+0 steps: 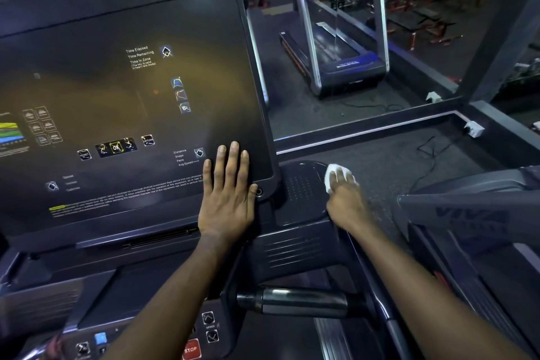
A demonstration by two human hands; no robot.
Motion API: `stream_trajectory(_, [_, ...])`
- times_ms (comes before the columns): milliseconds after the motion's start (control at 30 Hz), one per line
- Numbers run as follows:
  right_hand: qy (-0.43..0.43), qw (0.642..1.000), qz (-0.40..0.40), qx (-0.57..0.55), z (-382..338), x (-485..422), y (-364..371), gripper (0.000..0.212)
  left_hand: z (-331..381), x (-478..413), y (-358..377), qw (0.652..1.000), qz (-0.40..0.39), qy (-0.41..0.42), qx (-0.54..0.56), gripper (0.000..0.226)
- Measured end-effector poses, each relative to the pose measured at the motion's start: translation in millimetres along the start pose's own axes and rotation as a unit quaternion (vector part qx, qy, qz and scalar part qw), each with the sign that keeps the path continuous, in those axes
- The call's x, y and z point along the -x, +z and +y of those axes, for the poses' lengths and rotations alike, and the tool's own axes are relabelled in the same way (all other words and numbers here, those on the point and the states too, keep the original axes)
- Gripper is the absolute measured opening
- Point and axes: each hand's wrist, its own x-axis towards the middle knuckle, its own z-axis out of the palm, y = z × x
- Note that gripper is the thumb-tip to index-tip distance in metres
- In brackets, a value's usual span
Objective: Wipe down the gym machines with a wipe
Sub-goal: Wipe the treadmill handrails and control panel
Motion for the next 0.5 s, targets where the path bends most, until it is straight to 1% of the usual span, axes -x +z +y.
stream_trajectory(67, [-0.029,0.998,-0.039,-0.033,-1.2,-24.2,-7.0,0.058,-0.2,0.5,-1.2,1.0,0.0,0.0,-0.001,0.067])
stream_trajectory(133, [-0.033,0.994,-0.082,-0.071,-1.5,-40.7,-15.8,0.055,-0.4,0.7,-1.3,1.0,0.001,0.0,0.001,0.067])
stream_trajectory(167, [-0.03,0.992,-0.086,-0.081,-1.6,-41.6,-16.7,0.054,-0.4,0.7,-1.4,1.0,0.001,0.0,0.002,0.067])
stream_trajectory(200, [-0.029,0.993,-0.081,-0.087,-1.6,-38.0,-15.3,0.054,-0.8,0.8,-1.6,1.0,0.001,-0.001,0.004,0.067])
stream_trajectory(267, [-0.031,0.995,-0.045,-0.079,-2.1,-14.6,-10.6,0.054,-0.8,1.1,-1.3,1.0,0.002,-0.001,0.005,0.067])
stream_trajectory(367, [-0.011,0.997,0.014,-0.079,-4.2,47.6,-2.6,0.055,-1.0,1.3,0.1,1.0,0.008,0.001,0.003,0.067])
stream_trajectory(433, [0.008,0.997,0.012,-0.073,-8.9,82.9,0.2,0.056,-0.7,0.9,1.1,1.0,0.012,0.002,0.005,0.067])
stream_trajectory(500, [0.023,0.998,0.003,-0.051,-13.1,91.5,4.5,0.058,-0.2,0.6,0.7,1.0,0.017,0.0,0.01,0.067])
